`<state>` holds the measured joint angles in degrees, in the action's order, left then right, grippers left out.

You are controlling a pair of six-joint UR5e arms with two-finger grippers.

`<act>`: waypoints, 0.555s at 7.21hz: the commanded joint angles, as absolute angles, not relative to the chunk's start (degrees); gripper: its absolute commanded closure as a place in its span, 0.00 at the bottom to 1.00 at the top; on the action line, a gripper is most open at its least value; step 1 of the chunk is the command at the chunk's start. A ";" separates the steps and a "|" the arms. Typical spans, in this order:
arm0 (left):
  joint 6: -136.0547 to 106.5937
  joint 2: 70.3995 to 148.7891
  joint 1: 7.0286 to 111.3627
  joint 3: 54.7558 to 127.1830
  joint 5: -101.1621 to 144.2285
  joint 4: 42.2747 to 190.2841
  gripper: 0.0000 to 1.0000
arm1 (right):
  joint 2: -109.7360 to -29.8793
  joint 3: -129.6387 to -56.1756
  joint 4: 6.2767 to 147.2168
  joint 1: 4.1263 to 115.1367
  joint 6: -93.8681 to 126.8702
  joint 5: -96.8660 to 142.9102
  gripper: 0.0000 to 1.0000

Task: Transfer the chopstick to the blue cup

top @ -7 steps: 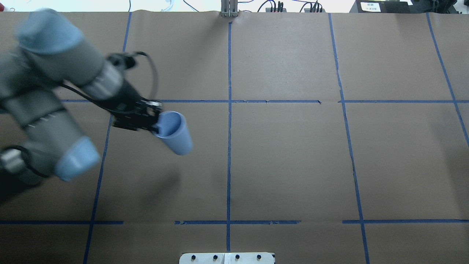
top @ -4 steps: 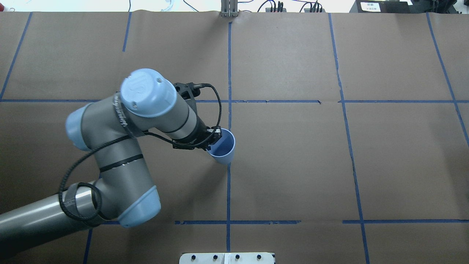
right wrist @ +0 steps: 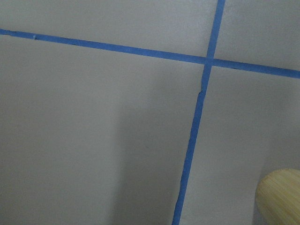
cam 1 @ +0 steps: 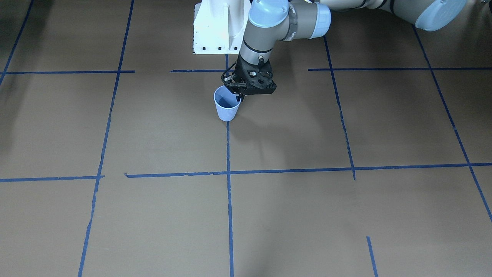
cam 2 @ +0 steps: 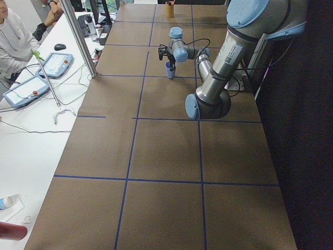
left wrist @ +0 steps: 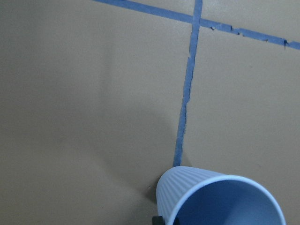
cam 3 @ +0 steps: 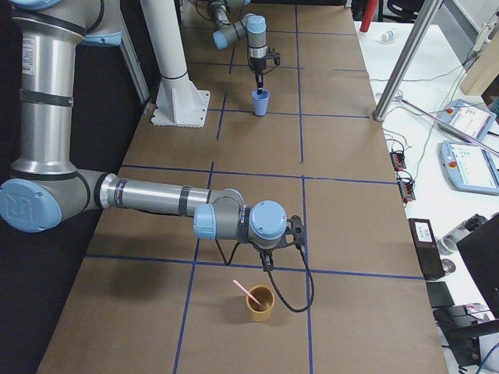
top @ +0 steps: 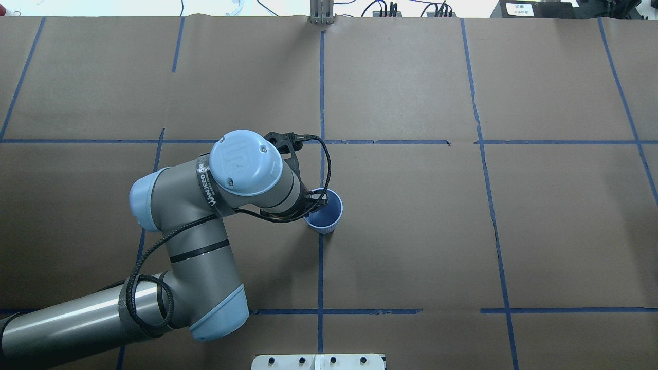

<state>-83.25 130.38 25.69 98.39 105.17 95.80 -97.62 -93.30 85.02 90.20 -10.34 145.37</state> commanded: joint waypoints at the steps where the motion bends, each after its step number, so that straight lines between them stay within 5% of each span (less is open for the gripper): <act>1: -83.23 130.34 25.22 97.91 104.77 95.71 0.02 | -97.65 -93.52 84.99 90.18 -10.37 145.37 0.00; 4: -83.93 130.26 30.03 102.37 107.99 95.45 0.00 | -97.82 -97.97 85.25 90.26 -9.85 138.30 0.01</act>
